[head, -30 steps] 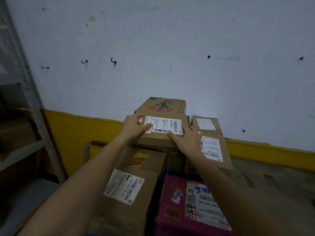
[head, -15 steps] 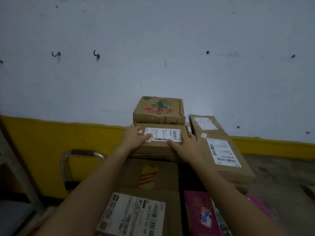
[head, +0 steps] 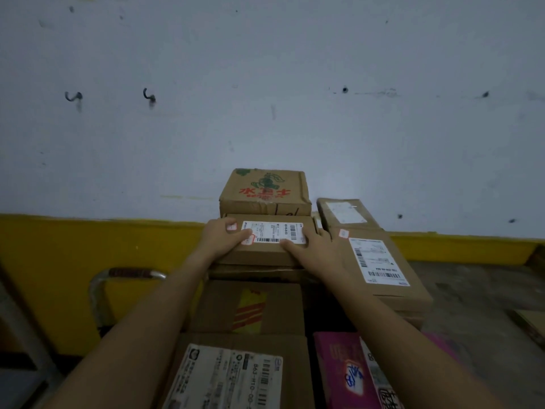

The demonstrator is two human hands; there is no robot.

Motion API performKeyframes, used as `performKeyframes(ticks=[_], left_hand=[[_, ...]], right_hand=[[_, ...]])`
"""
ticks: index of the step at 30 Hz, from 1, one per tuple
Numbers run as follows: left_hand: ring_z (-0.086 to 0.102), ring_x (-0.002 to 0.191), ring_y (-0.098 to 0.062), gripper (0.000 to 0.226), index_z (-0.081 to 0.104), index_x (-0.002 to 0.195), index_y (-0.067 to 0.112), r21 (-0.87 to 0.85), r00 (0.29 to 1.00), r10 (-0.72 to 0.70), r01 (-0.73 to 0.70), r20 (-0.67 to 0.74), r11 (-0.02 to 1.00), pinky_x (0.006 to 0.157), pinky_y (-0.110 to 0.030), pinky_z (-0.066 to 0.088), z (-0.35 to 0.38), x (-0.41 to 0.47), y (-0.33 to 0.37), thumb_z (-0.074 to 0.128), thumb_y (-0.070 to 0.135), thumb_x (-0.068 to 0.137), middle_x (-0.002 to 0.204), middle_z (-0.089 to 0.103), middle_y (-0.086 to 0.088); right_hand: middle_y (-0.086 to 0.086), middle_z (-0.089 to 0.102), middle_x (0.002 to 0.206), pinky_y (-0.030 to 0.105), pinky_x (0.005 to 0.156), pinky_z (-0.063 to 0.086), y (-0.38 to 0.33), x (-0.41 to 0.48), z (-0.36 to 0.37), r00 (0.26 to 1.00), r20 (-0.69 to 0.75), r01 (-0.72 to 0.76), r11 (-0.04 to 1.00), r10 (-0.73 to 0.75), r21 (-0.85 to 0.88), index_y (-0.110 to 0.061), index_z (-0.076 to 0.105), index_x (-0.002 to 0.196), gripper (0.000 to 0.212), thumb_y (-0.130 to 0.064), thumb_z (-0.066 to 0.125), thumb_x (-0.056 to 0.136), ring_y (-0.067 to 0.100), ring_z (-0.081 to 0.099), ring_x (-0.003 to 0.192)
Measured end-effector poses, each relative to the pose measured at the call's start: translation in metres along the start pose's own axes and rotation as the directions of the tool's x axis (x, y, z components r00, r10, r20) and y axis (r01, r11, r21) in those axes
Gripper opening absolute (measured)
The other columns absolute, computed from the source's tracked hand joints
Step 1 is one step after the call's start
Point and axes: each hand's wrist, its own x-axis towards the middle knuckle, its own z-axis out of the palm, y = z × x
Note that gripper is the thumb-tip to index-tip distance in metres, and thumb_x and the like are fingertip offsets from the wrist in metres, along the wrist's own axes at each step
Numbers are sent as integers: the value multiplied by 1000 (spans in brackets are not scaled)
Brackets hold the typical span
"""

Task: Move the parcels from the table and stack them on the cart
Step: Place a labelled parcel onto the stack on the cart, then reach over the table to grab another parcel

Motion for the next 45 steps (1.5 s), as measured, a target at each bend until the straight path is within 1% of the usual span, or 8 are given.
performKeyframes(ticks=[10, 14, 20, 26, 29, 32, 35, 45], left_hand=[[46, 122, -32, 55, 54, 129, 18, 257, 988, 53, -15, -143, 966, 97, -42, 42, -8, -19, 46, 58, 51, 85, 132, 54, -12], [46, 123, -30, 54, 53, 128, 20, 203, 982, 112, -80, -151, 976, 98, -46, 45, 11, -44, 88, 57, 51, 84, 133, 54, -7], [55, 106, -23, 45, 58, 119, 15, 176, 961, 213, -182, -176, 967, 82, -32, 44, 77, -92, 175, 58, 45, 86, 121, 61, -8], [45, 127, -30, 60, 43, 137, 15, 214, 967, 251, -234, -54, 948, 103, -42, 39, 160, -140, 250, 51, 50, 89, 142, 46, -11], [46, 125, -32, 51, 47, 130, 14, 288, 953, 302, -298, 34, 910, 102, -41, 37, 205, -154, 279, 45, 48, 92, 135, 49, -13], [34, 134, -33, 60, 32, 143, 22, 272, 962, 248, -271, 117, 923, 107, -45, 31, 248, -159, 307, 42, 52, 92, 147, 35, -13], [34, 134, -33, 63, 27, 146, 23, 315, 944, 288, -327, 163, 891, 104, -47, 33, 286, -157, 329, 39, 55, 92, 147, 36, -13], [32, 134, -37, 65, 23, 148, 20, 219, 905, 318, -383, 282, 897, 106, -49, 34, 397, -120, 387, 39, 52, 94, 148, 33, -18]], right_hand=[[6, 27, 152, 47, 108, 27, 32, -15, -32, 982, -110, 166, 978, -153, 127, -28, 34, 142, 65, -58, 48, 86, 31, 25, 138], [5, 31, 149, 40, 105, 32, 66, -29, -62, 953, -136, 289, 946, -270, 149, -28, 36, 141, 61, -52, 51, 88, 25, 31, 134], [5, 35, 148, 37, 108, 28, 151, -58, -115, 922, -100, 376, 926, -373, 14, -26, 35, 143, 59, -51, 48, 91, 26, 31, 134], [4, 34, 149, 40, 110, 29, 255, -84, -152, 943, -61, 324, 945, -326, -51, -25, 34, 143, 64, -55, 47, 89, 26, 31, 135], [5, 32, 149, 40, 111, 28, 307, -98, -164, 956, -18, 291, 954, -293, -75, -25, 32, 144, 65, -56, 46, 89, 26, 30, 135], [4, 33, 149, 40, 109, 29, 354, -102, -174, 969, -18, 243, 966, -245, -86, -24, 32, 145, 65, -56, 46, 89, 26, 31, 134], [4, 32, 150, 41, 109, 29, 391, -100, -185, 983, -38, 179, 981, -182, -80, -24, 32, 145, 65, -55, 46, 90, 26, 32, 135], [5, 35, 148, 39, 110, 29, 494, -74, -203, 991, -130, 18, 997, -27, -70, -24, 34, 144, 63, -51, 51, 89, 27, 34, 134]])
